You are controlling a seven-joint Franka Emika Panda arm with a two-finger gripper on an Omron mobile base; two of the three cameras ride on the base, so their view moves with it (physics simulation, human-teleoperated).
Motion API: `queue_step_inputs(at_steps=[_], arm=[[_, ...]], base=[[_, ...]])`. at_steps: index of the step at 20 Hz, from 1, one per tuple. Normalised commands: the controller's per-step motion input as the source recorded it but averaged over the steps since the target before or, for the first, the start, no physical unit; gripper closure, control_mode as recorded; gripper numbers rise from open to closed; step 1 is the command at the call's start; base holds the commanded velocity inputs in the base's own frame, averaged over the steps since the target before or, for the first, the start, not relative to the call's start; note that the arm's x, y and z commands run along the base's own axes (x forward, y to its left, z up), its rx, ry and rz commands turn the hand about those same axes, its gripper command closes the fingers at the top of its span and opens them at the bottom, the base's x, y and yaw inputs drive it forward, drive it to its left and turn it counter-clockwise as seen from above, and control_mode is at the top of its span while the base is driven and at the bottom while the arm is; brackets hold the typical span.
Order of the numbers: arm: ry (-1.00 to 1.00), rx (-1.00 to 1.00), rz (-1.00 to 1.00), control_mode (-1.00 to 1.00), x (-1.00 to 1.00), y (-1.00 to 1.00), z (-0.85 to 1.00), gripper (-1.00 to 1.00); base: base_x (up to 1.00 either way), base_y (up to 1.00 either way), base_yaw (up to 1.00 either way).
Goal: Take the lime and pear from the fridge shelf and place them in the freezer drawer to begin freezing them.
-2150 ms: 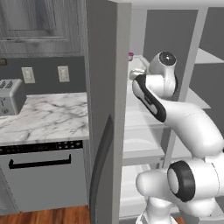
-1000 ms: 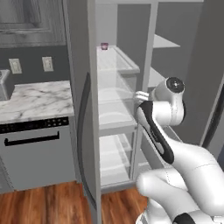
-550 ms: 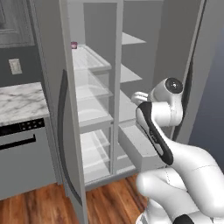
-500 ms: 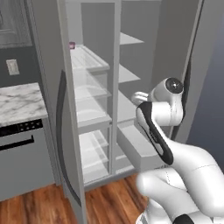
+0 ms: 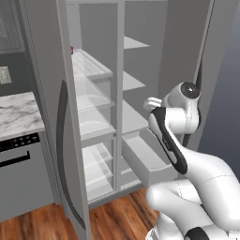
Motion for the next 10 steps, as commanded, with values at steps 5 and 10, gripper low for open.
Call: queue_step_inputs(at_steps=[5,10], arm=[[0.00,0.00,0.00,1.00,0.00,0.00,0.00,1.00],[0.00,0.00,0.00,1.00,0.00,0.00,0.00,1.00]], base=[[0.30,-0.07,-0.01],[0.33,-0.05,0.00]])
